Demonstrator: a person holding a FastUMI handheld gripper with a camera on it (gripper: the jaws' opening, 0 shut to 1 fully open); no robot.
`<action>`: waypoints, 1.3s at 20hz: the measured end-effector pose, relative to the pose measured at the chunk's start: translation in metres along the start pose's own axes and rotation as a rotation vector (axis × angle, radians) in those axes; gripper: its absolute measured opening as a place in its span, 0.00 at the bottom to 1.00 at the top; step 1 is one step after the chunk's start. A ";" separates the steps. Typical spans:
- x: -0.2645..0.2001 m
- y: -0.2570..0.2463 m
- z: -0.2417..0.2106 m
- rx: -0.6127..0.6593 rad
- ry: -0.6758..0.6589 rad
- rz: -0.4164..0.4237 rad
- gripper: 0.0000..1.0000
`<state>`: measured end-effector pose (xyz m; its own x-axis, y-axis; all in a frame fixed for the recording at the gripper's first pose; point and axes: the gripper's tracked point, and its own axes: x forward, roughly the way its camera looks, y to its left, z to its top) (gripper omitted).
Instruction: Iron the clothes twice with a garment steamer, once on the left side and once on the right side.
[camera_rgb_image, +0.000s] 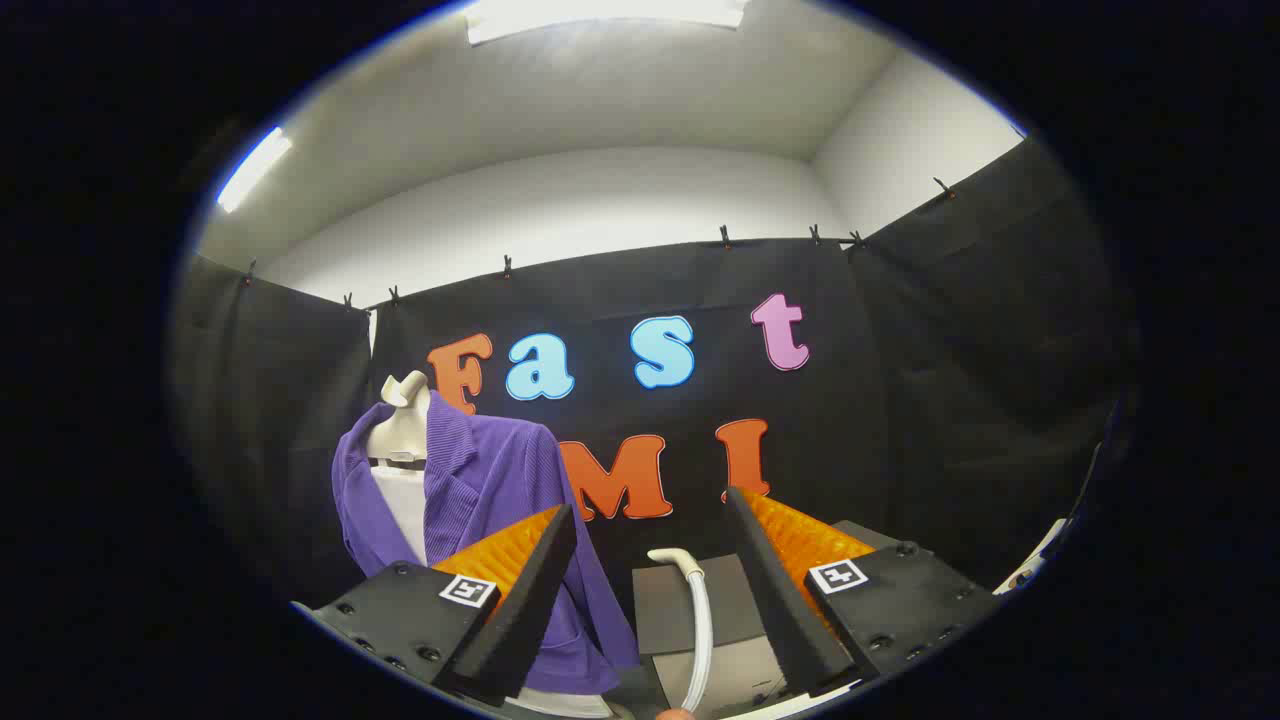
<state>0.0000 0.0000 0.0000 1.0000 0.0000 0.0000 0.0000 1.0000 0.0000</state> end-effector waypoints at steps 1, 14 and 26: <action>0.001 0.000 0.000 -0.003 -0.001 -0.001 0.98; 0.000 -0.013 0.009 -0.027 -0.006 -0.036 0.98; 0.017 -0.028 0.000 -0.029 0.020 -0.059 0.98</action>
<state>0.0172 -0.0279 0.0005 0.9980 -0.0595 -0.0193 0.0589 0.9978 -0.0297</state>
